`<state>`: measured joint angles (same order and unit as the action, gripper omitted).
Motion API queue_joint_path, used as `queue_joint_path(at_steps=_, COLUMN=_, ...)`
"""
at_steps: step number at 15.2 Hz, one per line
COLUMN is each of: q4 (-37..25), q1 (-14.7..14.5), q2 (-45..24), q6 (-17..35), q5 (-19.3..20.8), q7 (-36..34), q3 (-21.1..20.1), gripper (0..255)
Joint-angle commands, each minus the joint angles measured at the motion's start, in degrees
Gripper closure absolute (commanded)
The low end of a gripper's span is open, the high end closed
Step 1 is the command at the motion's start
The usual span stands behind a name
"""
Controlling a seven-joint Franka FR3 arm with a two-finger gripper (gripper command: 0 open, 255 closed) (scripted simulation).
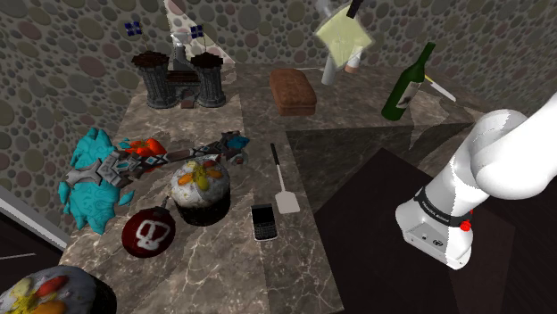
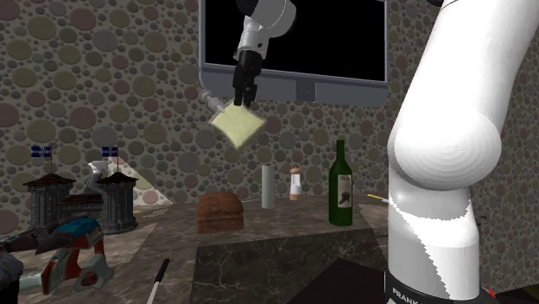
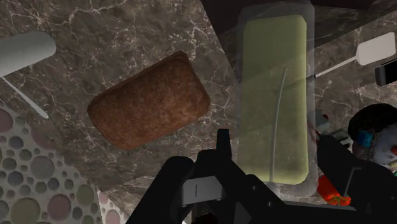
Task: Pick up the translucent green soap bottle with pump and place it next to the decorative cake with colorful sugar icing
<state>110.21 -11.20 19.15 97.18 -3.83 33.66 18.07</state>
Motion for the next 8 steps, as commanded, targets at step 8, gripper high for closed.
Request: queue_joint_path(at_steps=8, q4=5.4, q1=-3.6, q2=5.1, q6=1.8, q5=-1.0, q7=-13.0, q3=-9.6, gripper=255)
